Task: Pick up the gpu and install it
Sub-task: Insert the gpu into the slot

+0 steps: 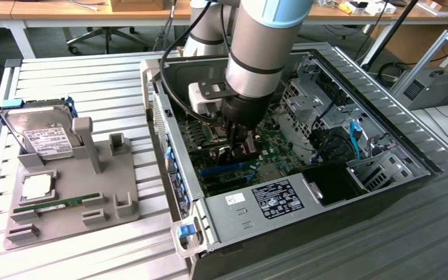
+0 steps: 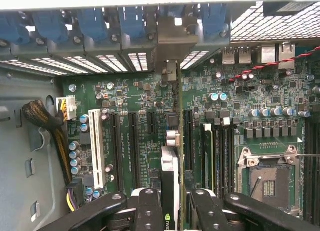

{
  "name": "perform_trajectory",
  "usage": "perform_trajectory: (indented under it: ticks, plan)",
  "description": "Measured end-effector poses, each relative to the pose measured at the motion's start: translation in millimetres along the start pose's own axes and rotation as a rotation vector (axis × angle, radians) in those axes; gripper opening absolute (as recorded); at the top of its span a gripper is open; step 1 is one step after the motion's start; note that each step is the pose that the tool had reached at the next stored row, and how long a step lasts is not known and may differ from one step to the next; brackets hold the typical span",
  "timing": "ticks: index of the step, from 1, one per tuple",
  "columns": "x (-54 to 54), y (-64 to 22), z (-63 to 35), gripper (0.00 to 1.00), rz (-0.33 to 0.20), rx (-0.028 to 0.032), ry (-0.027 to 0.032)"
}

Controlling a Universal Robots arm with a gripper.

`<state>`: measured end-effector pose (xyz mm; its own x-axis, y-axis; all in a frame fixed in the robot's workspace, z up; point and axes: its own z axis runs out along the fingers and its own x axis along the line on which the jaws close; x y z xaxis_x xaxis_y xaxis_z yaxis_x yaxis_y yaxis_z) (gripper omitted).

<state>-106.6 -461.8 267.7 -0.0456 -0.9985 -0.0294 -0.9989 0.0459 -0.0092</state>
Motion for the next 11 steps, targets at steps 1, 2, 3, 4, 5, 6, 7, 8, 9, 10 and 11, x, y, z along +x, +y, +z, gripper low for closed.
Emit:
perform_trajectory:
  ticks: [1, 2, 3, 4, 5, 6, 7, 8, 9, 10, 11]
  plan:
    - [0.0, 0.0, 0.0, 0.27, 0.0, 0.0, 0.0]
    - [0.0, 0.0, 0.0, 0.27, 0.0, 0.0, 0.0]
    - [0.0, 0.0, 0.0, 0.27, 0.0, 0.0, -0.0001]
    - [0.0, 0.0, 0.0, 0.27, 0.0, 0.0, 0.0]
    - [0.0, 0.1, 0.0, 0.27, 0.0, 0.0, 0.0]
    - [0.0, 0.1, 0.0, 0.27, 0.0, 0.0, 0.0]
    - [0.0, 0.0, 0.0, 0.27, 0.0, 0.0, 0.0]
    - [0.0, 0.0, 0.0, 0.27, 0.0, 0.0, 0.0]
    - [0.0, -0.3, 0.0, 0.27, 0.0, -0.0007, 0.0]
    - [0.0, -1.0, 0.0, 0.27, 0.0, -0.0024, 0.0002]
    - [-0.2, -4.2, 0.0, 0.27, 0.001, -0.011, 0.0006]
